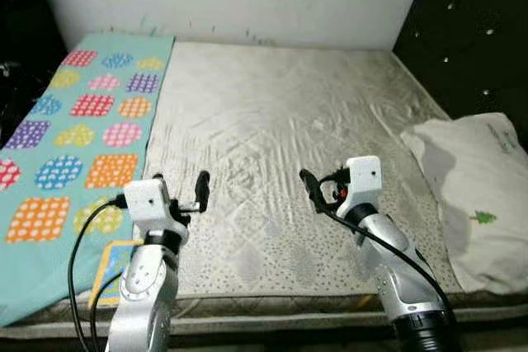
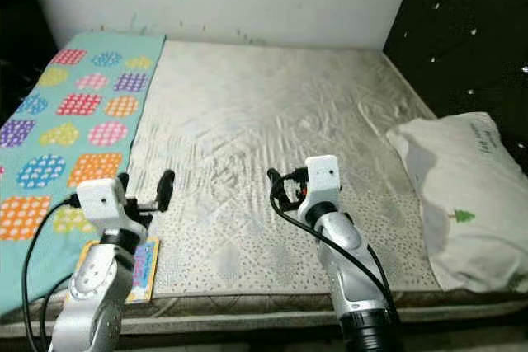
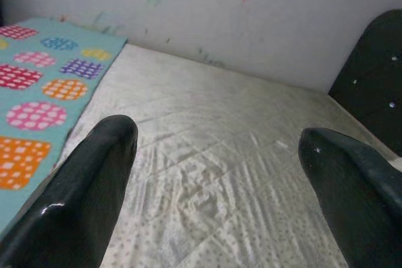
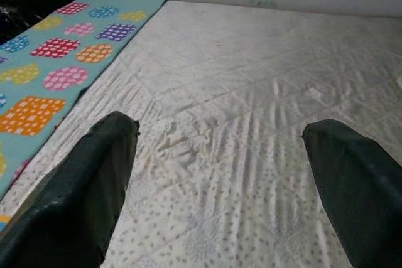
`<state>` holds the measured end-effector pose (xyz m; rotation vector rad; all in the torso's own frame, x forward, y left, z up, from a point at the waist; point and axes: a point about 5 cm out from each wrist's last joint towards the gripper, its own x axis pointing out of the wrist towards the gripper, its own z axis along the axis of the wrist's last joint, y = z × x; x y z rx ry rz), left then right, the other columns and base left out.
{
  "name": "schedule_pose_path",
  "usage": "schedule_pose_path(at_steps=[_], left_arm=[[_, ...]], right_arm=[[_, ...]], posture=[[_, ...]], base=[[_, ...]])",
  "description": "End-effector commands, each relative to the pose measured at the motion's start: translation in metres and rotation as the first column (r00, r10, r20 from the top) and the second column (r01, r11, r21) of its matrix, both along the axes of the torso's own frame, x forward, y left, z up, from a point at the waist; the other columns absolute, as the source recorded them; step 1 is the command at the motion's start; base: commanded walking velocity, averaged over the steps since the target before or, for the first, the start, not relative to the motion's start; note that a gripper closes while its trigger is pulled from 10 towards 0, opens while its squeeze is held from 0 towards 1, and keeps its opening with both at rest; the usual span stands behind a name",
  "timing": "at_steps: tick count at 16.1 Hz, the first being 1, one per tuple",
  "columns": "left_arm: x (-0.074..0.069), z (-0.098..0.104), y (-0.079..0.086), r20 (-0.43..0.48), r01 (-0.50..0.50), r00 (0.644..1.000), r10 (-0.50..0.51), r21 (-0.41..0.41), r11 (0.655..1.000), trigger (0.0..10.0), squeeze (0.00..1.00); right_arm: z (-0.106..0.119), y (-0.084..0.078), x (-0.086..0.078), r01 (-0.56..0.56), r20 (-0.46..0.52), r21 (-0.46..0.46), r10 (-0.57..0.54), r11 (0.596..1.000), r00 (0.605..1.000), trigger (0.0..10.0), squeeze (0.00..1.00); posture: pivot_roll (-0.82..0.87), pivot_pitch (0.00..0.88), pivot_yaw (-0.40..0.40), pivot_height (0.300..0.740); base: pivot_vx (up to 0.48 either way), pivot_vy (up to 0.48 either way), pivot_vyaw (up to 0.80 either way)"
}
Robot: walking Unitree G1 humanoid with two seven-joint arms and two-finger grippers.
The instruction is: Clean up the room
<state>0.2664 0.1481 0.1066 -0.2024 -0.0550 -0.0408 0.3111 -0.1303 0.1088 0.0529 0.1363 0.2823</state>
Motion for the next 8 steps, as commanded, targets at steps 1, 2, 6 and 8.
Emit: schedule_pose_path(at_steps=[1, 2, 6, 8], left_arm=[[-0.0002, 0.0022, 0.0008, 0.011, 0.004, 1.0, -0.004, 0.003, 1.0, 10.0, 0.0], [-0.0002, 0.0022, 0.0008, 0.011, 0.004, 1.0, -0.004, 0.003, 1.0, 10.0, 0.0], [-0.0002, 0.0022, 0.0008, 0.011, 0.004, 1.0, -0.004, 0.003, 1.0, 10.0, 0.0], [-0.0002, 0.0022, 0.0008, 0.011, 0.004, 1.0, -0.004, 0.003, 1.0, 10.0, 0.0]], right_arm=[[0.0043, -0.001, 0.0014, 0.003, 0.014, 0.0, -0.003, 1.0, 1.0, 10.0, 0.0], [0.0043, -0.001, 0.0014, 0.003, 0.014, 0.0, -0.003, 1.0, 1.0, 10.0, 0.0], [0.0043, -0.001, 0.0014, 0.003, 0.014, 0.0, -0.003, 1.0, 1.0, 10.0, 0.0], [0.0043, -0.001, 0.0014, 0.003, 0.014, 0.0, -0.003, 1.0, 1.0, 10.0, 0.0]], posture=[[-0.12, 0.034, -0.068, 0.74], [-0.12, 0.034, -0.068, 0.74], [-0.12, 0.034, -0.068, 0.74], [-0.12, 0.034, -0.068, 0.74]], base=[[0.446, 0.0, 0.0], [0.446, 0.0, 0.0], [0.446, 0.0, 0.0], [0.446, 0.0, 0.0]])
